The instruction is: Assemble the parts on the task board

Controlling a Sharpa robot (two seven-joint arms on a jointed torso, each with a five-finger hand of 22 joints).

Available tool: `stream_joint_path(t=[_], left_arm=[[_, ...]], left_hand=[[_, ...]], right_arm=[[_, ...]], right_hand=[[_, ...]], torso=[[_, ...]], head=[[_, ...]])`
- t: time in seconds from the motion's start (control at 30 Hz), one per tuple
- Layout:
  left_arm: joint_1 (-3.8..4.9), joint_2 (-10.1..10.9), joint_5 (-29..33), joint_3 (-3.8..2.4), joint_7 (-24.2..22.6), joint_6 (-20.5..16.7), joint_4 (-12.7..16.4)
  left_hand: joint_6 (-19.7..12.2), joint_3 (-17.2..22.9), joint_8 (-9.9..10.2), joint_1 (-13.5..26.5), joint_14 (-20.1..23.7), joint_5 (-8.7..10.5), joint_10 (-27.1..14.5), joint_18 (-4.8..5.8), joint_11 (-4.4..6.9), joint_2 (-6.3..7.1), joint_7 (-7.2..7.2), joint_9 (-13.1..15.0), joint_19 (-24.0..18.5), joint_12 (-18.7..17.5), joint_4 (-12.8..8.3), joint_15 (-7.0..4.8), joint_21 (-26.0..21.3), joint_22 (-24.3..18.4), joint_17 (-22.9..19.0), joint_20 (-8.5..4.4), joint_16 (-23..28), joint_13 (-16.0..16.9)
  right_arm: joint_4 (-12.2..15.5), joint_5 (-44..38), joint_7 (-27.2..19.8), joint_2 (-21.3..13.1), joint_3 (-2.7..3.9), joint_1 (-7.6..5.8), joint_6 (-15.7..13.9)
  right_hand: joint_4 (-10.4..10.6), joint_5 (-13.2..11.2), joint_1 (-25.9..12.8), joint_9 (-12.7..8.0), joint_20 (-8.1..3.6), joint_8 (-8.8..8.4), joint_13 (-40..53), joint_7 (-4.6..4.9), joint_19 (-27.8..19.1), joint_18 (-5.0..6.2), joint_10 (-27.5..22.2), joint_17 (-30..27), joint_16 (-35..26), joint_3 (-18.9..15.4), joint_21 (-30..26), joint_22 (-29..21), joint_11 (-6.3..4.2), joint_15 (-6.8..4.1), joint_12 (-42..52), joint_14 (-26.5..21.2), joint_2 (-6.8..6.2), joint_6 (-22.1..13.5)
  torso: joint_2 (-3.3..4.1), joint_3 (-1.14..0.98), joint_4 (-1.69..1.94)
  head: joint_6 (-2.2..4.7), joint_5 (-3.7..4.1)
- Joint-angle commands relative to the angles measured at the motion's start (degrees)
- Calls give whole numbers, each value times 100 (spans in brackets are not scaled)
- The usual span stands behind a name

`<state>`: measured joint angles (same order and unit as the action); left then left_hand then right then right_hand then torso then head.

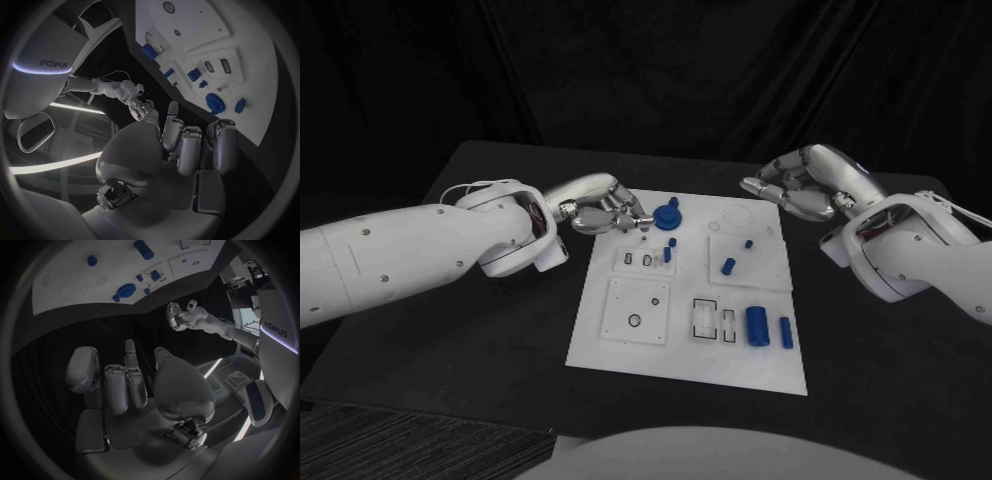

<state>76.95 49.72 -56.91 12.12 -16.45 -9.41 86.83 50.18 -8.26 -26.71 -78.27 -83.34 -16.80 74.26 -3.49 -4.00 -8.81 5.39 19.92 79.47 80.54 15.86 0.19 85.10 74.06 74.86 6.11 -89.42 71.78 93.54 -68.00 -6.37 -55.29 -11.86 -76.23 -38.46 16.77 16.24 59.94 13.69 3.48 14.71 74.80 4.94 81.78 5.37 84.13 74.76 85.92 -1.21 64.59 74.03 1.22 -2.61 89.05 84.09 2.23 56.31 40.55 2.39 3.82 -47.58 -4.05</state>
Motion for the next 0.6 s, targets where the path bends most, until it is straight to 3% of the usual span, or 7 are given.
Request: stream_joint_path(t=[0.03,0.1,0.2,0.33,0.4,0.5,0.6], left_arm=[[38,-73,-376,-3,686,-127,-19],[68,-101,-418,-4,1003,34,-19],[113,-164,-448,-4,1413,299,-24],[202,-318,-474,-4,2120,854,-4],[256,-415,-479,-4,2460,1144,7],[325,-534,-483,-4,2778,1396,13],[410,-656,-486,-4,3034,1564,23]], left_hand=[[-34,-221,-516,157,-666,204,1574,63,291,-13,-64,497,29,946,65,-136,89,597,1514,-80,-58,1822],[76,-255,-673,256,-666,250,1574,65,350,-61,-139,711,46,946,71,-185,87,613,1514,-115,-58,1822],[165,-320,-741,402,-666,318,1574,65,401,-97,-190,903,52,946,78,-240,78,617,1514,-167,-58,1822],[205,-478,-722,661,-666,349,1574,66,424,-28,-200,1022,58,946,80,-271,68,618,1514,-198,-58,1822],[208,-517,-692,730,-666,365,1574,67,426,-17,-203,1036,65,946,81,-275,67,622,1514,-207,-58,1822],[246,-586,-611,864,-666,402,1574,65,440,-23,-214,1082,71,946,73,-294,55,619,1514,-226,-58,1822],[309,-633,-549,952,-666,439,1574,68,460,-29,-231,1134,95,946,67,-315,50,629,1514,-246,-58,1822]], right_arm=[[-65,12,7,59,6,-13,-188],[-100,5,41,90,6,-15,-172],[-129,-16,83,119,6,-15,-161],[-138,-123,185,126,6,-15,-157],[-131,-184,232,116,6,-15,-174],[-93,-256,288,84,6,-15,-217],[-36,-374,370,43,6,-15,-267]], right_hand=[[-13,174,74,109,-17,105,1520,9,21,-61,587,1234,143,-186,148,975,-43,-37,95,517,128,46],[-14,185,83,113,-18,107,1520,9,18,-59,587,1233,142,-189,138,972,-44,-37,95,517,131,45],[-17,227,119,125,-21,107,1520,10,11,-54,587,1220,131,-206,117,966,-44,-39,95,514,131,25],[-14,279,201,137,-17,60,1520,42,0,-50,587,1201,113,-256,86,956,-22,-25,95,509,130,-116],[-15,296,225,143,-12,50,1520,52,-5,-49,587,1191,104,-273,73,952,-13,-19,95,506,131,-154],[-18,321,253,150,-8,44,1520,61,-10,-46,587,1185,98,-289,59,948,-6,-12,95,505,131,-187],[-18,380,287,165,-2,48,1520,66,-10,-46,587,1186,99,-310,60,947,1,-6,95,505,128,-206]], torso=[[222,11,-135],[241,16,-155],[275,20,-153],[371,12,-144],[388,4,-137],[381,-9,-130],[260,-31,-120]], head=[[196,-143],[194,-173],[284,-159],[407,-156],[420,-144],[402,-138],[260,-118]])
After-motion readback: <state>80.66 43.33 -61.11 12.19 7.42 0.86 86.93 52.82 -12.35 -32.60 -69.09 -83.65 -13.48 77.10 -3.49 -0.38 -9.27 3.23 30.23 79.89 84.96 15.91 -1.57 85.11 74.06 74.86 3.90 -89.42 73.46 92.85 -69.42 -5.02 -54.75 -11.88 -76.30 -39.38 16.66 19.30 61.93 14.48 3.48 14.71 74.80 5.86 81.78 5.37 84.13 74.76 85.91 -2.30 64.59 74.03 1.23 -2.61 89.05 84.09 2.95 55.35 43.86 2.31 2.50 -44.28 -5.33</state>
